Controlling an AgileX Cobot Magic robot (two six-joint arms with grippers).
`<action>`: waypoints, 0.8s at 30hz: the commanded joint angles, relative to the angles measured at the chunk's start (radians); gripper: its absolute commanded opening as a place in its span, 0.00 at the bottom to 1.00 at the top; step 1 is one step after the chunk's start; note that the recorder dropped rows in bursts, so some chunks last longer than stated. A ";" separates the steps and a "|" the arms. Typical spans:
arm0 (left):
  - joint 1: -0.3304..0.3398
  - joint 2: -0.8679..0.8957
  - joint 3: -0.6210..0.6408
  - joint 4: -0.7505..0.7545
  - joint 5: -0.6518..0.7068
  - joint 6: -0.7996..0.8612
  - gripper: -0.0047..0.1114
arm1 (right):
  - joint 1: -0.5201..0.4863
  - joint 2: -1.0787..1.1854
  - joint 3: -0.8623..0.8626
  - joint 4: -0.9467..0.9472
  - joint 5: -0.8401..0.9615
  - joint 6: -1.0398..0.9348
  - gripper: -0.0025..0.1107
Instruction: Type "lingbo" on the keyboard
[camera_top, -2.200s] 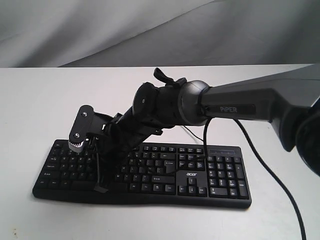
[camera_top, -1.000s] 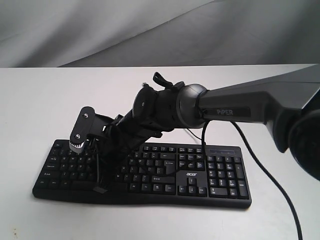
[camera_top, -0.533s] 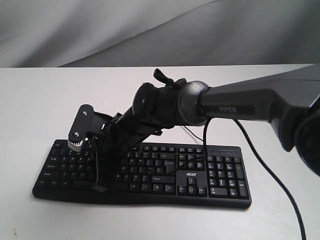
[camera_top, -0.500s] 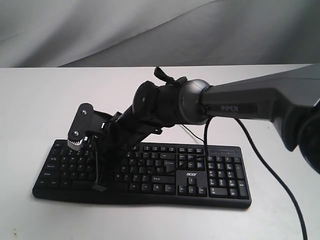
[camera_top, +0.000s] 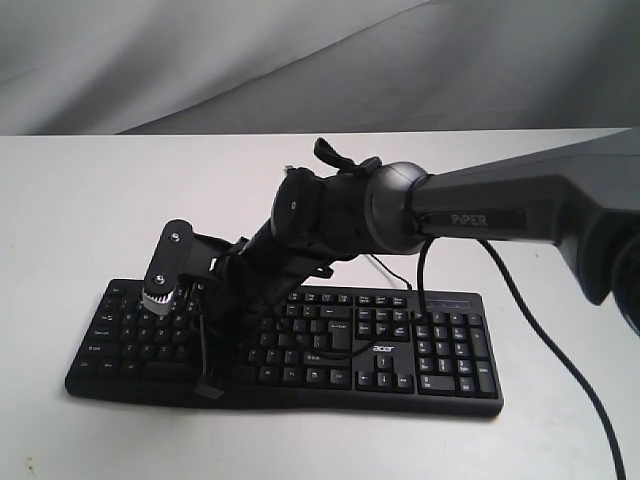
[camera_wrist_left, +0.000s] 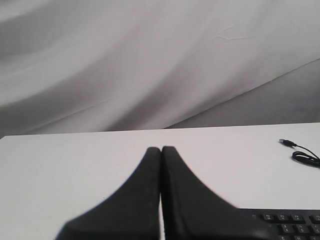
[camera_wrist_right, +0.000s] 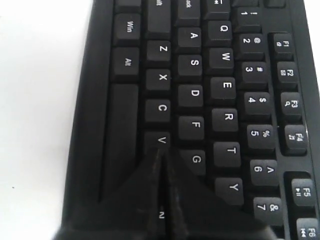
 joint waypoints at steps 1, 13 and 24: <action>-0.007 -0.005 0.005 0.000 -0.009 -0.002 0.04 | 0.003 -0.013 0.004 -0.007 -0.005 -0.009 0.02; -0.007 -0.005 0.005 0.000 -0.009 -0.002 0.04 | 0.003 -0.002 0.004 0.013 -0.021 -0.030 0.02; -0.007 -0.005 0.005 0.000 -0.009 -0.002 0.04 | 0.003 -0.002 0.004 0.023 -0.023 -0.041 0.02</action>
